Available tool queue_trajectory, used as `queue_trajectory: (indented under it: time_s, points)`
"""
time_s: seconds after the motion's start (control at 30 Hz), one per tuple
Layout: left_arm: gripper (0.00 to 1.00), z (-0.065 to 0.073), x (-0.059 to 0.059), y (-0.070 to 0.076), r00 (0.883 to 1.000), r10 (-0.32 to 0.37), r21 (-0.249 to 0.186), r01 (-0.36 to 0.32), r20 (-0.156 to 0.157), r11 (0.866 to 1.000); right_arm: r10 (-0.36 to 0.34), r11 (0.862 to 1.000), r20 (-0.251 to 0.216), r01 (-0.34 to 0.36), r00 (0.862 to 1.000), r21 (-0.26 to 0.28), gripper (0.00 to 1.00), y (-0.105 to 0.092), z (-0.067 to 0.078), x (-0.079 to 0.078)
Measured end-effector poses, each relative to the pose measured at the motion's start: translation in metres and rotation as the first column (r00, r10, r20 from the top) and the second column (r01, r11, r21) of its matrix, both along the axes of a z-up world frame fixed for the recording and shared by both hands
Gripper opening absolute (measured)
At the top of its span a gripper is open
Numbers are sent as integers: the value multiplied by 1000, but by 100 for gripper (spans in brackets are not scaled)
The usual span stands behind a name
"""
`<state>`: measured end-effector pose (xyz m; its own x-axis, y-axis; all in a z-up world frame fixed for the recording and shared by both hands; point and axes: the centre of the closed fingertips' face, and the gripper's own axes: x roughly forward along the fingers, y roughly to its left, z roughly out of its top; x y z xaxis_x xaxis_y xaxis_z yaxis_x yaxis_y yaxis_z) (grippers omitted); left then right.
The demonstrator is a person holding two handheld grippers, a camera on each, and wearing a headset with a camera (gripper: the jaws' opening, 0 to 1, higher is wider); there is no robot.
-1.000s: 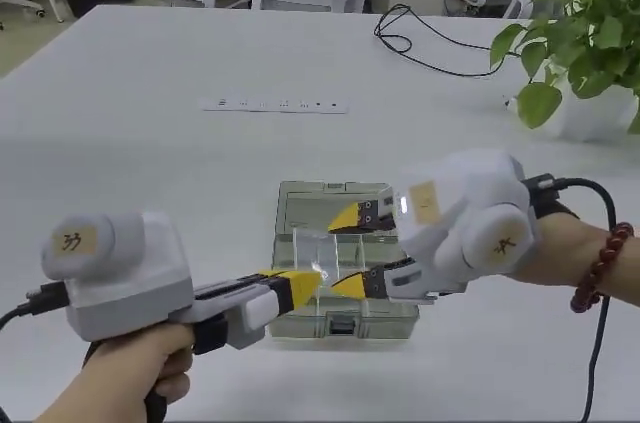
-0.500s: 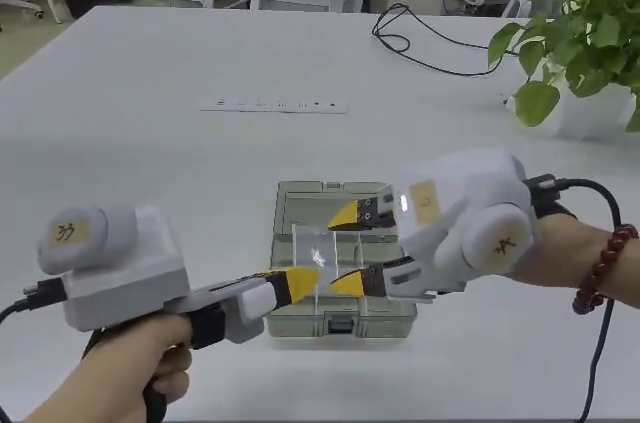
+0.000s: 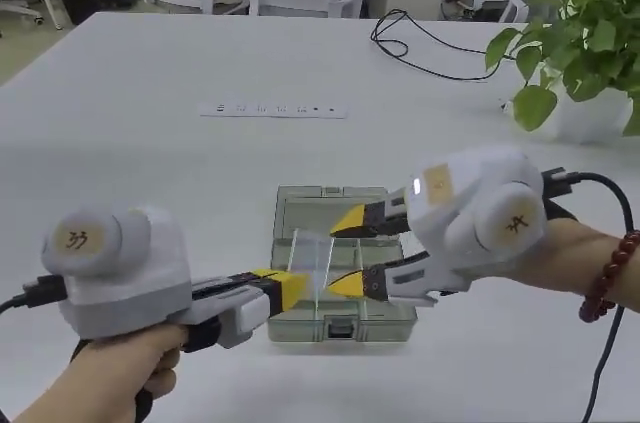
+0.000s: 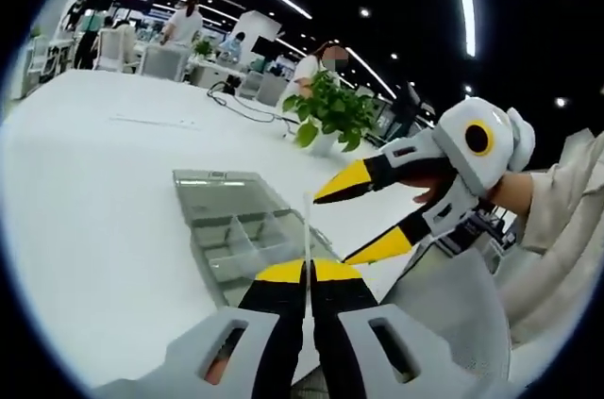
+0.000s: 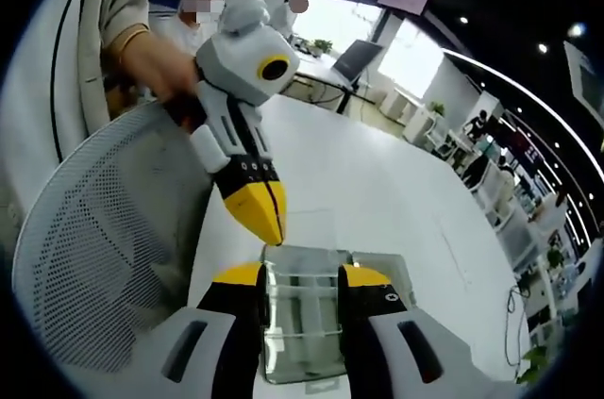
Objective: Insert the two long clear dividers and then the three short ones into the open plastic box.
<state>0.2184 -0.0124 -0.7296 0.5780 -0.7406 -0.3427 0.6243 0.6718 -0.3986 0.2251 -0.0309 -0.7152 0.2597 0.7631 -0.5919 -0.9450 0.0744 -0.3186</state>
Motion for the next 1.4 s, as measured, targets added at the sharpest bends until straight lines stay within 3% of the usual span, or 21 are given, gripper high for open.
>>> queue_trajectory:
  time_s: [0.17,0.4,0.5,0.6,0.77,0.9,0.93,1.1,1.23,1.3,1.4]
  points:
    - [0,-3,-3,1,998,-47,68,44,47,997,2,999,-44,0,999,44,32,4,7,-2]
    - [0,-8,-11,-1,984,-148,167,130,98,977,60,996,-123,-52,991,73,31,10,11,-14]
    - [0,-11,-15,-4,974,-197,210,171,109,963,95,995,-139,-88,986,57,31,10,8,-20]
    - [0,-11,-19,-8,957,-256,255,216,136,943,115,993,-145,-110,983,42,29,10,6,-24]
    - [0,-9,-24,-11,941,-302,278,252,155,927,143,990,-160,-140,977,30,28,10,2,-30]
    - [0,-8,-30,-17,908,-379,323,309,181,894,163,987,-190,-160,968,34,26,8,2,-37]
    - [0,-8,-31,-18,907,-381,321,312,180,894,169,986,-198,-166,966,34,25,7,2,-39]
    - [0,-3,-40,-25,869,-448,344,363,211,866,204,979,-217,-204,955,21,18,4,0,-48]
    - [0,-3,-43,-29,852,-477,347,389,218,853,231,972,-232,-236,945,7,15,0,-4,-54]
    - [0,-3,-47,-31,833,-505,365,409,225,836,248,967,-242,-254,938,7,13,-1,-5,-58]
    - [0,-3,-51,-33,818,-529,368,431,227,824,265,963,-256,-271,930,12,10,-2,-5,-62]
